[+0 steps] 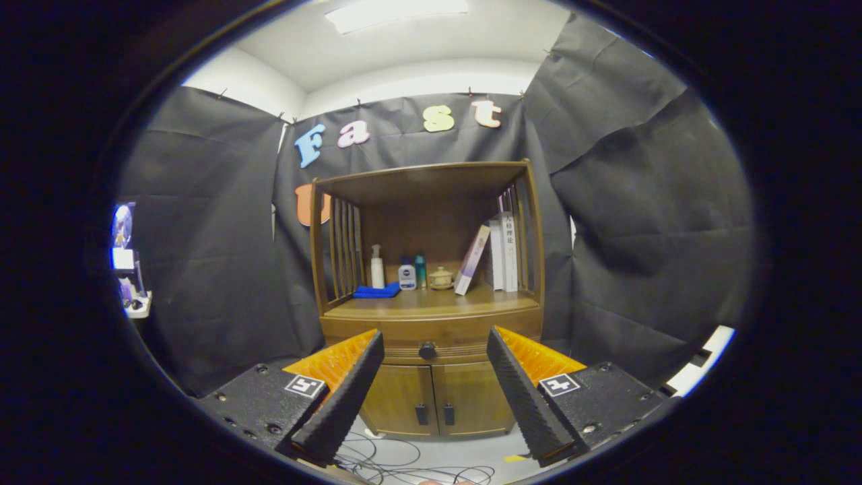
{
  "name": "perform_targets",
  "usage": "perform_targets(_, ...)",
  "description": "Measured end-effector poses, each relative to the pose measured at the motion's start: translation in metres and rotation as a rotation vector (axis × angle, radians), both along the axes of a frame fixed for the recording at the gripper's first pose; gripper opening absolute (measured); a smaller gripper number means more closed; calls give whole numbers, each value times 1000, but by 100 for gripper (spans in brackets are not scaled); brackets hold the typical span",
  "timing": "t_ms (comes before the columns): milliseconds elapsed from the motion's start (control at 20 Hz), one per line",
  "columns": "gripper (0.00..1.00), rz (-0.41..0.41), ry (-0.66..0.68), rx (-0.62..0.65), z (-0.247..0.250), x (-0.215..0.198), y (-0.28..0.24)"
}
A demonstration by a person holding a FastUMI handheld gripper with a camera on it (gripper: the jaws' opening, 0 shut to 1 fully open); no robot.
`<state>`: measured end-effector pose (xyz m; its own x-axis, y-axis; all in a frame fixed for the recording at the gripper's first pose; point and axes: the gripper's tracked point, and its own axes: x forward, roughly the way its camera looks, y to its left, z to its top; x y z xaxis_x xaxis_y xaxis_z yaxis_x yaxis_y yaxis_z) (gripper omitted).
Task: Pull open the drawer, take out the items inside it, and place them on the countertop above the cabinet.
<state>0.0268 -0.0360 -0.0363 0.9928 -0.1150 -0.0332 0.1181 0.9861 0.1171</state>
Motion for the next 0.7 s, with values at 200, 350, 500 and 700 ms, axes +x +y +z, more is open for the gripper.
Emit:
perform_targets(200,100,-1,-22,-26,-1,10,-4)
perform_targets(350,100,0,-16,-31,-13,26,-5)
perform_targets(500,100,8,3,-29,-28,51,0)
perform_targets(700,100,36,22,-27,-48,93,15)
